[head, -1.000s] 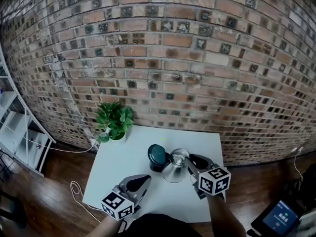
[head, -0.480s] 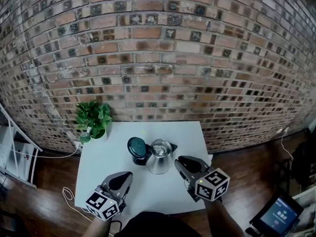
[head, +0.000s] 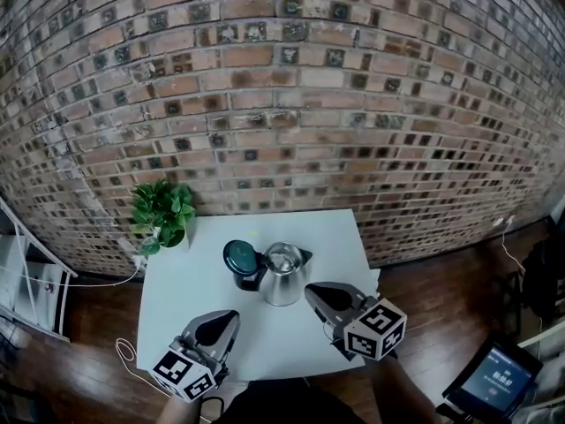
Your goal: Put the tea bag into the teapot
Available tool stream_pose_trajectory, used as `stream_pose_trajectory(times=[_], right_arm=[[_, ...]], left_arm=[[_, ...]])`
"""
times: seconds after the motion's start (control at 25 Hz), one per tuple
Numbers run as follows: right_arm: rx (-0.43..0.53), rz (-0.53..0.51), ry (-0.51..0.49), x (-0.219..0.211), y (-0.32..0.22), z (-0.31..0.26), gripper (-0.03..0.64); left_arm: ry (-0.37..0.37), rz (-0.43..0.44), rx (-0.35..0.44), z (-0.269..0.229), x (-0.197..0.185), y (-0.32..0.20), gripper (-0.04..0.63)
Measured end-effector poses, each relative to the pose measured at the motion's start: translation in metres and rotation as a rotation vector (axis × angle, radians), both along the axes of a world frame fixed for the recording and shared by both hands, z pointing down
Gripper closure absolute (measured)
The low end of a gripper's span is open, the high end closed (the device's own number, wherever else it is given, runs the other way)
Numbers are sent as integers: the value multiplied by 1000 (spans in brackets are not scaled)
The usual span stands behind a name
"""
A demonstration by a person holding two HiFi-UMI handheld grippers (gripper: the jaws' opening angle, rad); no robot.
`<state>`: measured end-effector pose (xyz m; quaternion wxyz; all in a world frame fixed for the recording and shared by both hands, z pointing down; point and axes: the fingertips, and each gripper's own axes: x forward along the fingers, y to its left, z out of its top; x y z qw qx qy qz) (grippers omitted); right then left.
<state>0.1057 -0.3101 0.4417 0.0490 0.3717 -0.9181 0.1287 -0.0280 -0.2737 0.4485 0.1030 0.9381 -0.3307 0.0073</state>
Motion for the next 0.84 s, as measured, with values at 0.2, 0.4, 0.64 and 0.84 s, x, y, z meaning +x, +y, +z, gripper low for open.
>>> stream_pose_trajectory(times=[0.2,0.4,0.64,0.84], right_arm=[[9,-18,-10,-6,0,-3,614],[19,-22,-18,-8,-1,-6,614],[24,-32,-23,-13,-3,-9,614],[25,-37,-23,-16,-4,-11,614]], left_arm=[[-3,-34,-8,0,-7,2,594],[2,-52,-6,-3,-11,2,594],[-2,-62,-8,-2,-15,0,594],[-3,-71,-12,-3,-20,-1,594]])
